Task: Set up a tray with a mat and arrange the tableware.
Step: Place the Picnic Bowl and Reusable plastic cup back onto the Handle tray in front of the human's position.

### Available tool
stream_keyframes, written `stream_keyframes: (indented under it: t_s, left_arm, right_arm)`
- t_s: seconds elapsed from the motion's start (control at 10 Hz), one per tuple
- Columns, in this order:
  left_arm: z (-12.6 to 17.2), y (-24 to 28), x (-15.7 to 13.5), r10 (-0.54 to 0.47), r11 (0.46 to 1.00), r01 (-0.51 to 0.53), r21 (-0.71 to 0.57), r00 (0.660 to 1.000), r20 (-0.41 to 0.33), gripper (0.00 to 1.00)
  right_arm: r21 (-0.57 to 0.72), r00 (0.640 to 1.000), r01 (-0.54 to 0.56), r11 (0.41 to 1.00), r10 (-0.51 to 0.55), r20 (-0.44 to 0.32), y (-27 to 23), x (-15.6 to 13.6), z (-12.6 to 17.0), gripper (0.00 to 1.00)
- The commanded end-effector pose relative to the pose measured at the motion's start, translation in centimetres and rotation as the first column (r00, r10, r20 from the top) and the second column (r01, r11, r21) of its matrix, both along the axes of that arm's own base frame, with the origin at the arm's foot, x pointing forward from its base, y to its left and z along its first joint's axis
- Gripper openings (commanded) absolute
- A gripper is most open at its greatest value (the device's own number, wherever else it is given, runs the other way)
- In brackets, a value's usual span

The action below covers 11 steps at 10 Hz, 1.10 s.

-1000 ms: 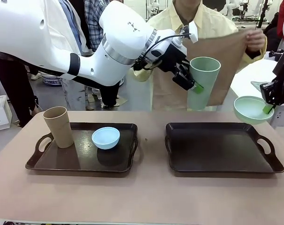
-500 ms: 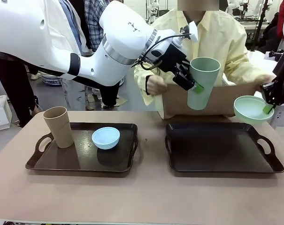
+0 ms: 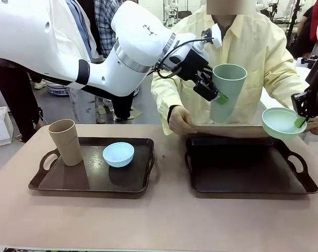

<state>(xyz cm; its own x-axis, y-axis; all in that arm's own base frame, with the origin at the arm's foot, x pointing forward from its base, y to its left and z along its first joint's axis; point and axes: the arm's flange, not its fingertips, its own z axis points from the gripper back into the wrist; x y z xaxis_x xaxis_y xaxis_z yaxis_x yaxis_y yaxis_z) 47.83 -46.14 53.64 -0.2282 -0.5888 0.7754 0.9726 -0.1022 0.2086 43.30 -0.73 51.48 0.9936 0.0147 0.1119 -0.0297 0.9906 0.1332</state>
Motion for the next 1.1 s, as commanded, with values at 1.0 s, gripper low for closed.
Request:
stream_keyframes:
  t_s: [1.0]
  left_arm:
    - [0.29,0.00,0.07,-0.002,1.000,0.002,-0.003,1.000,0.006,0.00]
  right_arm:
    - [-0.001,1.000,0.000,1.000,0.000,0.004,0.01,0.20,0.03,0.00]
